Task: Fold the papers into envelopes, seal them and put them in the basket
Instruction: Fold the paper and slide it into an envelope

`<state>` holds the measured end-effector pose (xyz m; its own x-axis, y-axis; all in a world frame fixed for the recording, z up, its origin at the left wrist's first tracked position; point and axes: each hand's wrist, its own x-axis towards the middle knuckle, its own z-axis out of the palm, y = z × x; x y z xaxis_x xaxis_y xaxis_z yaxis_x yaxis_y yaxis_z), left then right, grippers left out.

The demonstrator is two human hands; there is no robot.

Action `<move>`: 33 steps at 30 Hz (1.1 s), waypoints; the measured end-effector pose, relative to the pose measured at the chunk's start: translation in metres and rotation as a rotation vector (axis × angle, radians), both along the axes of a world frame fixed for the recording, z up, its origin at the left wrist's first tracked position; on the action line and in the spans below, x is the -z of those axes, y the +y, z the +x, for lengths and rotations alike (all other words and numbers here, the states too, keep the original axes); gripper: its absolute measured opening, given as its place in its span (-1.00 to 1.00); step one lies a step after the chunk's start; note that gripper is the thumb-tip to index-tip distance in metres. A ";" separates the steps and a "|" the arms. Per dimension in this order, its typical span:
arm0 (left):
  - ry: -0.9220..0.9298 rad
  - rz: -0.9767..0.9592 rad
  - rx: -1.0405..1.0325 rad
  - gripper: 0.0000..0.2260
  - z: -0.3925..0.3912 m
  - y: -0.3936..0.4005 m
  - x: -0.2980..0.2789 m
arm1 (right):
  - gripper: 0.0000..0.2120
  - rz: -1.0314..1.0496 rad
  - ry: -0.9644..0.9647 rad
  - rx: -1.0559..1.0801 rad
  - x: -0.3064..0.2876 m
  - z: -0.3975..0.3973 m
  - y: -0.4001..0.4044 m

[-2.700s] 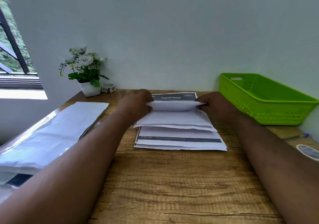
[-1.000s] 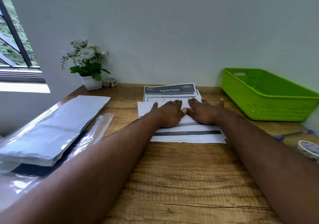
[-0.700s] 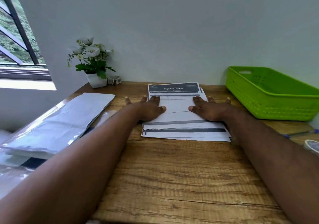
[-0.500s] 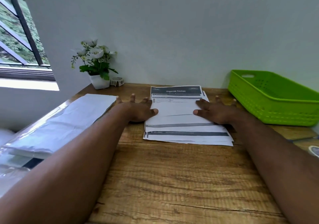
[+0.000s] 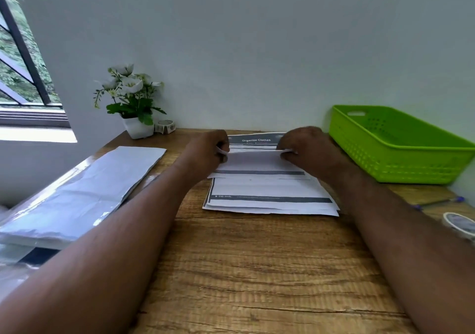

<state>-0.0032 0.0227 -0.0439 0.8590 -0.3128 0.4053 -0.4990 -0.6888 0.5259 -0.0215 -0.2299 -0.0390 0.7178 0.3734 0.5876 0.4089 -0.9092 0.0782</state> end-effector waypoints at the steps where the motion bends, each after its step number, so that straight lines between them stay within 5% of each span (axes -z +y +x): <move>1: 0.007 0.098 -0.004 -0.86 0.001 0.001 0.001 | -0.79 0.026 0.089 0.007 -0.001 -0.003 0.001; 6: 0.125 0.245 -0.008 -0.75 0.003 0.003 0.000 | -0.53 0.112 0.465 0.068 0.000 -0.013 0.003; 10: 0.298 0.257 0.013 -0.75 0.000 0.002 -0.011 | -0.52 0.270 0.654 0.027 0.005 -0.011 0.005; 14: 0.196 0.182 -0.045 -0.72 -0.006 -0.004 -0.013 | -0.56 0.325 0.685 0.008 0.015 -0.005 0.002; 17: 0.029 0.402 0.030 -0.64 -0.006 -0.029 0.001 | -0.58 0.303 0.676 -0.001 0.015 -0.004 0.002; 23: 0.198 0.540 0.108 -0.51 -0.004 -0.048 0.025 | -0.61 0.355 0.759 0.018 0.014 -0.008 0.003; 26: 0.175 0.624 0.083 -0.50 -0.005 -0.050 0.027 | -0.58 0.415 0.597 0.044 0.003 -0.015 0.012; 31: 0.225 0.644 0.071 -0.50 -0.005 -0.052 0.023 | -0.54 1.365 0.552 -0.092 -0.007 0.012 0.076; 33: 0.229 0.638 0.080 -0.50 -0.004 -0.052 0.023 | -0.59 1.453 0.571 -0.056 0.003 0.019 0.092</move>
